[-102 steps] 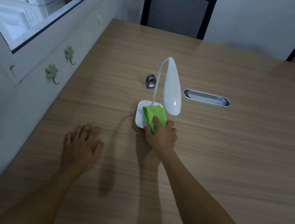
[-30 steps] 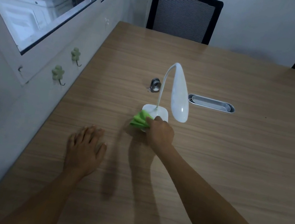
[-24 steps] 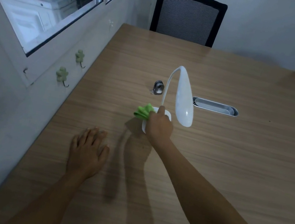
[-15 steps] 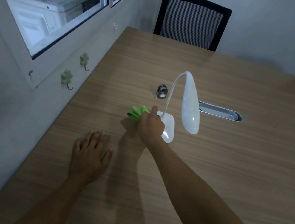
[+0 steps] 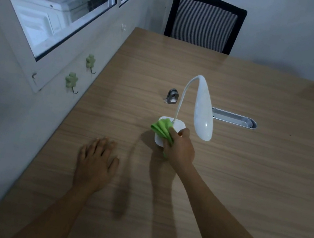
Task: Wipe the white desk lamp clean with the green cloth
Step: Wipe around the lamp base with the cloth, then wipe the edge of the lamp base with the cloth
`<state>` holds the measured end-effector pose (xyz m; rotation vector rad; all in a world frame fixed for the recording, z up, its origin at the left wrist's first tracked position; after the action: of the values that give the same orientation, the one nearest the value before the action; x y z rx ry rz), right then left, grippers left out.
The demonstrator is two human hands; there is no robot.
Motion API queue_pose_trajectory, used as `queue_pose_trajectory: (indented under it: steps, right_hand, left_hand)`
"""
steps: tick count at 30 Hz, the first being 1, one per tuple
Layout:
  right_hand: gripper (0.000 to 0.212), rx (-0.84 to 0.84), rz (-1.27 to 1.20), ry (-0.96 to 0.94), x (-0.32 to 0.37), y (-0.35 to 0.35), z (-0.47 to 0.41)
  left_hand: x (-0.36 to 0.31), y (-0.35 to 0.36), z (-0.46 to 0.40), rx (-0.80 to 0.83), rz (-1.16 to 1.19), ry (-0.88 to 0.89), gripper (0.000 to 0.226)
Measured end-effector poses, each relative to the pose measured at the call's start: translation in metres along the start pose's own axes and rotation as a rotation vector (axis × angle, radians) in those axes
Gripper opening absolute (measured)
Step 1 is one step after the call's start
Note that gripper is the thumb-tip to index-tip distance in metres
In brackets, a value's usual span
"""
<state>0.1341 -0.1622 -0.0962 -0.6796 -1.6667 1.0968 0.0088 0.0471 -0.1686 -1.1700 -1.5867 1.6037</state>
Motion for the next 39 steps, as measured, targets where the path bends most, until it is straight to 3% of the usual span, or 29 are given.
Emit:
queue_pose_trajectory:
  steps: [3,6,10,15,22,28,33,39]
  right_hand:
    - [0.048,0.028,0.045,-0.119,-0.003,0.004,0.012]
    - [0.045,-0.077,-0.019,0.052,-0.028,-0.009,0.018]
    - [0.047,0.071,-0.001,-0.107,-0.027,-0.004,0.031]
    - [0.046,-0.096,-0.027,-0.004,-0.077,-0.044,0.041]
    - [0.047,0.043,0.213,-0.144,-0.128,-0.046,0.045]
    - [0.047,0.171,0.356,-0.177,-0.125,-0.023,0.046]
    - [0.085,0.23,0.271,-0.14,-0.12,-0.001,0.062]
    - [0.082,0.192,0.182,-0.027,-0.12,0.013,0.074]
  left_hand:
    - [0.0,0.001,0.0,0.009,-0.016,0.008,0.06]
    - [0.0,0.002,0.0,0.004,-0.028,0.014,0.061]
    - [0.001,0.003,0.0,0.012,-0.023,0.016,0.062]
    - [0.003,0.006,-0.003,0.029,-0.05,0.019,0.061]
    - [0.002,0.007,-0.003,0.034,-0.059,0.024,0.061]
    - [0.005,0.0,-0.004,0.013,-0.043,0.021,0.062]
    - [0.009,-0.003,-0.004,0.011,-0.033,0.012,0.064]
    - [0.004,0.0,-0.002,0.015,-0.033,0.026,0.065]
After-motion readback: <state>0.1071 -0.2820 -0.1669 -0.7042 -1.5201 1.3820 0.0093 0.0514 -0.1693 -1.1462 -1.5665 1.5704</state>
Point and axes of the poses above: each hand's wrist, its own z-axis away from the middle knuckle, its own y-axis out of the palm, x = y × z, the point moved 7 cm from there along -z, towards the middle knuckle, and after that the axes turned 6 degrees about -y, right-handed, at the moved point
